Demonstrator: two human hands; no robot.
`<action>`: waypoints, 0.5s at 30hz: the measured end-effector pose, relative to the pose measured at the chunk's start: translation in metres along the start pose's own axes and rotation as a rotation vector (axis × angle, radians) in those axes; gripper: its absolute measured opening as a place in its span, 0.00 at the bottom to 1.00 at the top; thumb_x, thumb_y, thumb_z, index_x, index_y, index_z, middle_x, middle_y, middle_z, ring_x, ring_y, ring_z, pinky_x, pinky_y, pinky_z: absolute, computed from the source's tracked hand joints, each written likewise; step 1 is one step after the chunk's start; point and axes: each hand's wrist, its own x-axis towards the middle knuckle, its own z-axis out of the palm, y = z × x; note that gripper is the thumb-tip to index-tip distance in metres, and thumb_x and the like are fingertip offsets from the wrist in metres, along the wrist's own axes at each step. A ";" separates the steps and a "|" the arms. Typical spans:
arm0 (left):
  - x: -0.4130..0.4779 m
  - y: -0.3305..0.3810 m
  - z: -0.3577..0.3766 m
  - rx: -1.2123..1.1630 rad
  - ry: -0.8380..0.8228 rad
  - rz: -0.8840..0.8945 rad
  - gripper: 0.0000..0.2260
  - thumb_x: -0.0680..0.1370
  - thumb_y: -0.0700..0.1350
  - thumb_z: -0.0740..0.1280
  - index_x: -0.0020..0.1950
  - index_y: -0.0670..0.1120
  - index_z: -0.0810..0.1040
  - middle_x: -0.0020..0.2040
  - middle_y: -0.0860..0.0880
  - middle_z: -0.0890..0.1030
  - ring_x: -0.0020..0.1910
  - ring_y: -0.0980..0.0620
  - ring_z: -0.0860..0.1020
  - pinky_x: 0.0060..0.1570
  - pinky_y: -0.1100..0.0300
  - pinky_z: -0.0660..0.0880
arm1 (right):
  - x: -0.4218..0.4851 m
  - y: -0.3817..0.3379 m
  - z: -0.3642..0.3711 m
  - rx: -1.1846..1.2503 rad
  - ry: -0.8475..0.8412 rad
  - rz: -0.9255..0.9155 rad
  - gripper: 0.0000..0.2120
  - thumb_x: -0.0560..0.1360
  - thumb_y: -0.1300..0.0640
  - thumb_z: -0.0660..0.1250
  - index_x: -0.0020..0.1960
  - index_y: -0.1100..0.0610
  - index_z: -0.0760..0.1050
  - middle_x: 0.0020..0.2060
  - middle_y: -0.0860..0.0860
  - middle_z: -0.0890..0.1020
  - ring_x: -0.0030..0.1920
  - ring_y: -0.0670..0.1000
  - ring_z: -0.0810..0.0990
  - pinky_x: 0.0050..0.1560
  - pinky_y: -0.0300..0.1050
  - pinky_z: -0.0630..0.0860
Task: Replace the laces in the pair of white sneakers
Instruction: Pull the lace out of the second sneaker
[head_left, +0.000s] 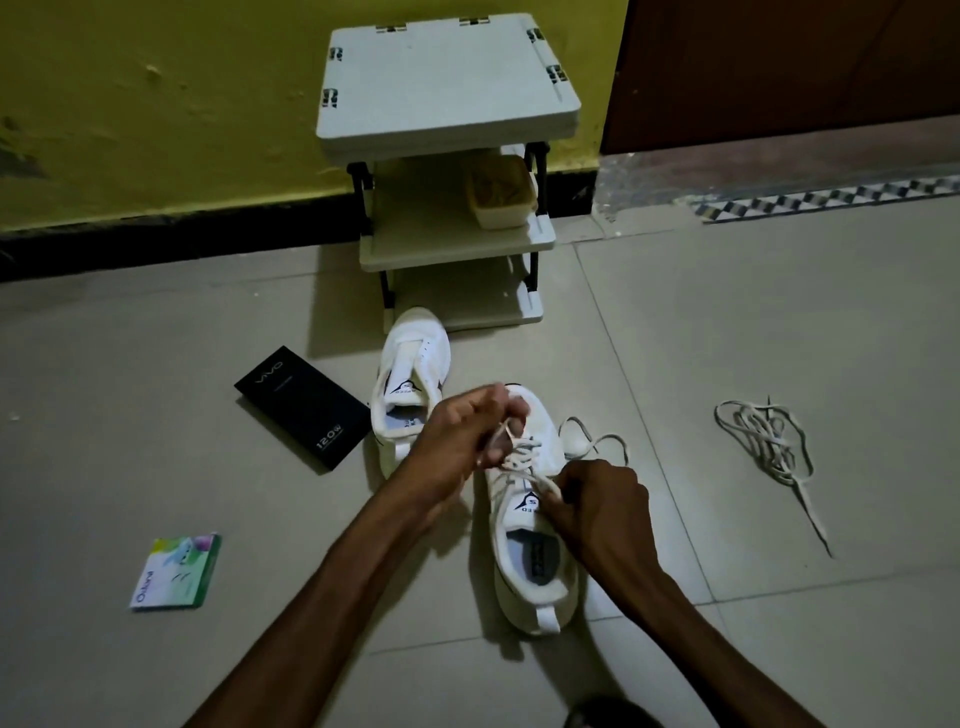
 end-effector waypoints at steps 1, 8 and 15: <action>0.000 -0.005 -0.002 0.442 -0.037 0.091 0.13 0.81 0.51 0.63 0.45 0.44 0.80 0.38 0.50 0.80 0.32 0.54 0.74 0.36 0.60 0.72 | 0.000 0.000 0.000 -0.005 0.003 -0.002 0.19 0.72 0.47 0.71 0.28 0.50 0.67 0.22 0.45 0.69 0.24 0.43 0.69 0.25 0.34 0.59; 0.005 -0.031 0.017 1.361 -0.092 0.193 0.09 0.76 0.50 0.67 0.45 0.45 0.81 0.45 0.49 0.74 0.46 0.47 0.77 0.39 0.59 0.65 | 0.000 -0.003 0.000 -0.047 0.007 0.017 0.22 0.73 0.45 0.69 0.27 0.50 0.63 0.22 0.47 0.67 0.23 0.44 0.64 0.27 0.35 0.55; 0.018 -0.009 0.003 -0.619 0.466 -0.231 0.16 0.77 0.26 0.55 0.38 0.42 0.74 0.29 0.51 0.76 0.33 0.56 0.69 0.34 0.66 0.67 | -0.002 0.003 0.000 0.049 0.033 0.007 0.15 0.72 0.48 0.71 0.32 0.54 0.75 0.23 0.46 0.72 0.25 0.45 0.72 0.27 0.36 0.64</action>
